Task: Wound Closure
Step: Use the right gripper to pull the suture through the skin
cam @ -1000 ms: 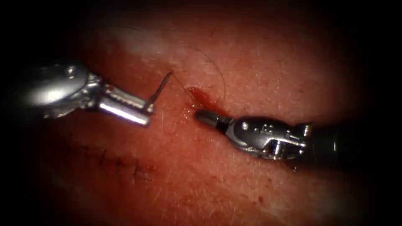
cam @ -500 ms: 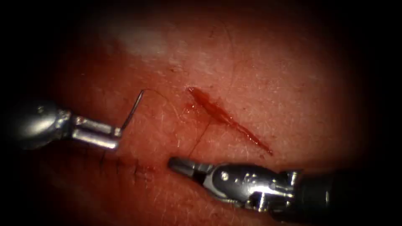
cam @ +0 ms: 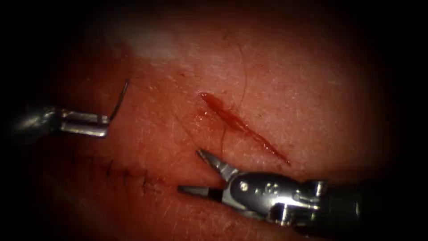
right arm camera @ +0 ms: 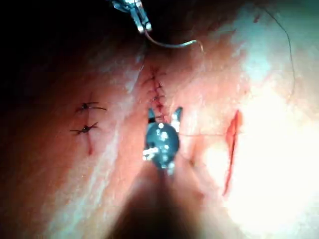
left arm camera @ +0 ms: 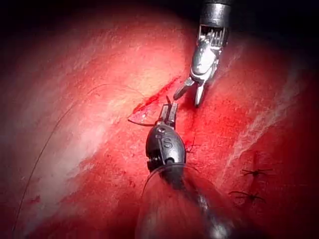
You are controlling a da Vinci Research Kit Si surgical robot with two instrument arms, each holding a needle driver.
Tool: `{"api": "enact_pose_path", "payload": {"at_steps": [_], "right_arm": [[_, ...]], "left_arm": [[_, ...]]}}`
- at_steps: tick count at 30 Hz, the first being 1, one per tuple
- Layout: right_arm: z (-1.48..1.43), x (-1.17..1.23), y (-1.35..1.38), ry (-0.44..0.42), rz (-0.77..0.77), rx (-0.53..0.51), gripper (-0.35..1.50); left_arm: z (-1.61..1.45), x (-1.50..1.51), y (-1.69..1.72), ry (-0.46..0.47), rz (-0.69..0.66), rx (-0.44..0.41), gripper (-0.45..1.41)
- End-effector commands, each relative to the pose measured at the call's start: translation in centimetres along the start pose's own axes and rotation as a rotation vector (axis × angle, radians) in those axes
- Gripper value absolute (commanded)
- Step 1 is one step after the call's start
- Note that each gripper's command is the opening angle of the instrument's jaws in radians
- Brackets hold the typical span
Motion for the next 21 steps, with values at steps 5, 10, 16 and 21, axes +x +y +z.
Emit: {"api": "enact_pose_path", "payload": {"at_steps": [5, 10, 16, 21], "right_arm": [[-0.08, -0.14, 0.16, -0.029, -0.118, -0.033, 1.15], [-0.01, -0.17, 0.23, -0.074, -0.210, -0.062, 1.15], [0.18, -0.34, 0.31, -0.129, -0.308, -0.101, 1.15], [0.30, -0.49, 0.40, -0.142, -0.326, -0.114, 1.11]], "left_arm": [[-0.27, -0.17, -0.07, -0.021, -0.006, 0.043, -0.45], [-0.36, -0.25, -0.12, -0.022, -0.008, 0.078, -0.45], [-0.30, -0.35, -0.12, -0.018, 0.005, 0.073, -0.45], [-0.26, -0.42, -0.12, -0.015, 0.000, 0.074, -0.45]]}}
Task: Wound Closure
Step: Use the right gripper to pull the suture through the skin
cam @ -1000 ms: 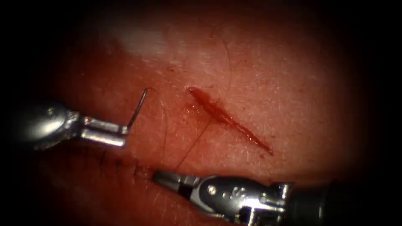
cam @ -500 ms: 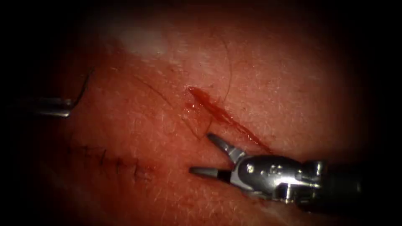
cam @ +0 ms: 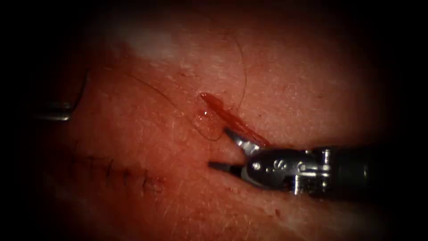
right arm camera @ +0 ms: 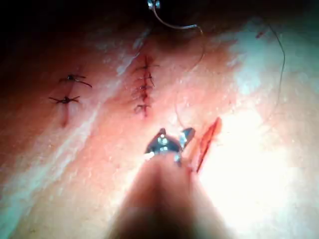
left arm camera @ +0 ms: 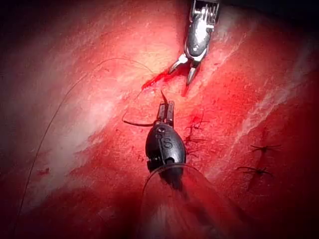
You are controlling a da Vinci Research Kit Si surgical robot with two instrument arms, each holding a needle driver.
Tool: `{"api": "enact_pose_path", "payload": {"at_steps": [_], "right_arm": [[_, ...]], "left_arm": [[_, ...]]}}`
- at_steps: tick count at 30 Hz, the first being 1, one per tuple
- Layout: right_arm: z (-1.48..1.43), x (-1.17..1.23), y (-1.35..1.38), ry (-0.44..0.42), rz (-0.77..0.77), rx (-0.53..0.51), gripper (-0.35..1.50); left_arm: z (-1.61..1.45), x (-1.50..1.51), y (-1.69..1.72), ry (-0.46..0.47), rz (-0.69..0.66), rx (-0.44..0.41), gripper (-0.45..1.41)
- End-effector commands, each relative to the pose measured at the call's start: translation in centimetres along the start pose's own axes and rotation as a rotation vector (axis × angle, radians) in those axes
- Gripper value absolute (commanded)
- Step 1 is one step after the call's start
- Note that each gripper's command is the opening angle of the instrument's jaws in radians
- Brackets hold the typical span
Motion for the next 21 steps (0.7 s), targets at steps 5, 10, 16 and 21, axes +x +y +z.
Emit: {"api": "enact_pose_path", "payload": {"at_steps": [5, 10, 16, 21], "right_arm": [[0.09, -0.06, 0.02, -0.001, 0.005, -0.004, 0.41], [0.06, -0.04, 0.03, 0.019, -0.024, 0.035, -0.35], [-0.11, 0.04, -0.06, 0.026, -0.022, 0.056, -0.35], [-0.29, 0.21, -0.34, 0.025, -0.021, 0.096, -0.35]], "left_arm": [[0.08, -0.10, 0.04, 0.002, -0.007, -0.006, -0.45], [0.08, -0.10, 0.04, 0.002, -0.007, -0.006, -0.45], [0.11, -0.15, -0.02, 0.011, -0.005, -0.002, -0.45], [0.16, -0.26, -0.11, 0.023, 0.002, 0.017, -0.45]]}}
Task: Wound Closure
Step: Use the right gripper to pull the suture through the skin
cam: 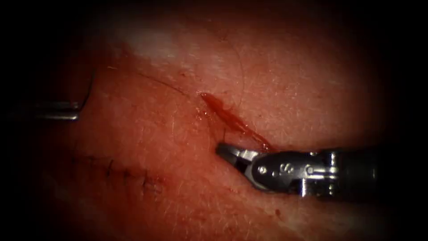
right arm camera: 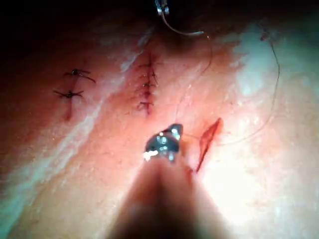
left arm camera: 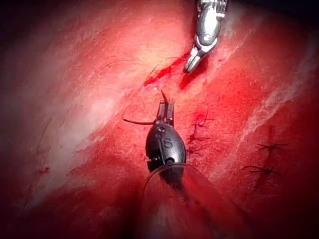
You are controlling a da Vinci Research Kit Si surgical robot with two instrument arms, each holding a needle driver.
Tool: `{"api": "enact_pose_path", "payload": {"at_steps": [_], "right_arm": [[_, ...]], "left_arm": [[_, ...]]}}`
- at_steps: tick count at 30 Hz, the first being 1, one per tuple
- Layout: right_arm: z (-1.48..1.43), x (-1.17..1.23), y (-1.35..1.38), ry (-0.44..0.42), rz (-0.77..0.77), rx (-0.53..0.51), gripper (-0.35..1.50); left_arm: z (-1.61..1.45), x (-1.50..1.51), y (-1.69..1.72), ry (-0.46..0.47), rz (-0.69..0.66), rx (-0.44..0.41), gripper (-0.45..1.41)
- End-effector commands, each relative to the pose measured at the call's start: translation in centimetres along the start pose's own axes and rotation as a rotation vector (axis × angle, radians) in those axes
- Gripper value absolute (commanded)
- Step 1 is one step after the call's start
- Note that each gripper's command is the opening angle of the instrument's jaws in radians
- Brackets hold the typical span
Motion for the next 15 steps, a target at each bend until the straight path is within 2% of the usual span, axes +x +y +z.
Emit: {"api": "enact_pose_path", "payload": {"at_steps": [1, 7, 12, 13, 15], "right_arm": [[0.00, 0.06, -0.24, 0.003, 0.002, 0.028, -0.35], [-0.10, 0.40, -0.65, 0.012, 0.001, 0.077, -0.35], [-0.16, 0.75, -0.86, 0.026, 0.011, 0.108, -0.35], [-0.18, 0.88, -0.94, 0.033, 0.014, 0.123, -0.35], [-0.17, 0.97, -1.00, 0.038, 0.017, 0.131, -0.35]], "left_arm": [[0.06, -0.11, 0.02, -0.005, 0.000, 0.010, -0.45], [0.12, -0.34, -0.10, -0.016, 0.015, 0.062, -0.45], [0.13, -0.51, -0.16, -0.020, 0.027, 0.087, -0.45], [0.13, -0.54, -0.18, -0.021, 0.029, 0.093, -0.45], [0.11, -0.56, -0.20, -0.022, 0.024, 0.096, -0.45]]}}
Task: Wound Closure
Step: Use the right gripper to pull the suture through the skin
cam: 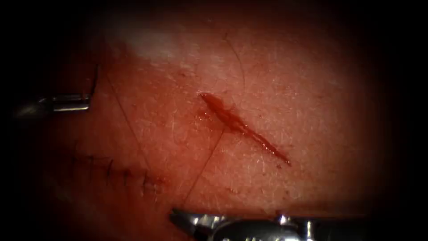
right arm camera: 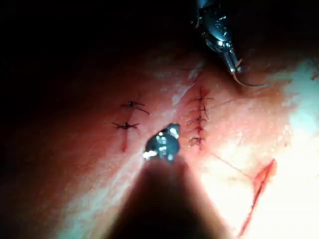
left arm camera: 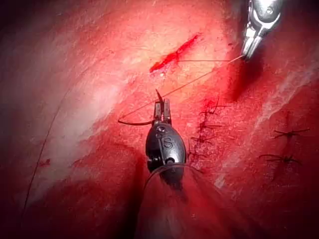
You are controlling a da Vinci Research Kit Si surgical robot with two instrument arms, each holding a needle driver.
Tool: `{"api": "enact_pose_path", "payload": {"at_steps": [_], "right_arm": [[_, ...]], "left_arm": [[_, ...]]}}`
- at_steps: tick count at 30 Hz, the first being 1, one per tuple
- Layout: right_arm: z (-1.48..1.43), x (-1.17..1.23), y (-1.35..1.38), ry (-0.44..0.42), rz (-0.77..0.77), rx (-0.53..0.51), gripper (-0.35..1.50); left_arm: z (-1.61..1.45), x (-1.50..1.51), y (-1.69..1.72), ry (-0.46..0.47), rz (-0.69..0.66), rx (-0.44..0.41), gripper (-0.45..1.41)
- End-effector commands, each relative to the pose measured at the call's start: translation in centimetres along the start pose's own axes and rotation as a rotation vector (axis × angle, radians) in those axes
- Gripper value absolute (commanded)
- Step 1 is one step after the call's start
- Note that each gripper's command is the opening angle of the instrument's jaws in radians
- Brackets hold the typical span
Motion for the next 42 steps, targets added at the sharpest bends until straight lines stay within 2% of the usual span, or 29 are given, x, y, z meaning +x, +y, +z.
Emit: {"api": "enact_pose_path", "payload": {"at_steps": [1, 2, 3, 5, 7, 9, 14, 16, 24, 30, 34, 38, 40, 42], "right_arm": [[0.09, 0.06, -0.12, 0.005, 0.000, 0.008, -0.35], [0.10, 0.06, -0.12, 0.002, 0.000, 0.008, -0.35], [0.13, 0.04, -0.08, 0.006, 0.001, -0.005, 0.05], [0.14, -0.02, -0.02, -0.005, 0.001, -0.024, 0.49], [0.13, -0.10, 0.11, -0.008, 0.006, -0.075, 1.04], [0.11, -0.15, 0.18, -0.008, 0.009, -0.091, 1.09], [0.02, -0.30, 0.35, -0.029, -0.007, -0.128, 1.09], [-0.06, -0.40, 0.45, -0.035, -0.011, -0.158, 1.01], [-0.15, -0.68, 0.77, -0.071, -0.048, -0.237, 0.88], [0.06, -0.92, 1.04, -0.083, -0.050, -0.268, 0.91], [0.32, -1.13, 1.14, -0.098, -0.064, -0.253, 0.94], [0.44, -1.22, 1.16, -0.098, -0.072, -0.247, 0.93], [0.45, -1.22, 1.17, -0.090, -0.073, -0.235, 0.67], [0.44, -1.21, 1.16, -0.082, -0.073, -0.220, 0.12]], "left_arm": [[0.05, -0.09, 0.04, -0.001, -0.005, -0.002, -0.45], [0.03, -0.09, 0.03, -0.002, -0.005, 0.000, -0.45], [0.02, -0.09, 0.02, -0.003, -0.005, 0.002, -0.45], [-0.01, -0.10, 0.01, -0.004, -0.006, 0.004, -0.45], [-0.06, -0.12, -0.05, -0.007, -0.005, 0.007, -0.45], [-0.10, -0.15, -0.11, -0.008, -0.004, 0.009, -0.45], [-0.20, -0.32, -0.25, -0.004, -0.006, 0.032, -0.45], [-0.23, -0.42, -0.28, -0.005, -0.011, 0.045, -0.45], [-0.23, -0.47, -0.29, -0.010, -0.010, 0.065, -0.45], [-0.22, -0.48, -0.28, -0.009, -0.010, 0.065, -0.45], [-0.22, -0.48, -0.27, -0.008, -0.009, 0.063, -0.45], [-0.21, -0.48, -0.26, -0.008, -0.009, 0.062, -0.45], [-0.20, -0.49, -0.26, -0.007, -0.009, 0.060, -0.45], [-0.20, -0.49, -0.25, -0.007, -0.008, 0.061, -0.45]]}}
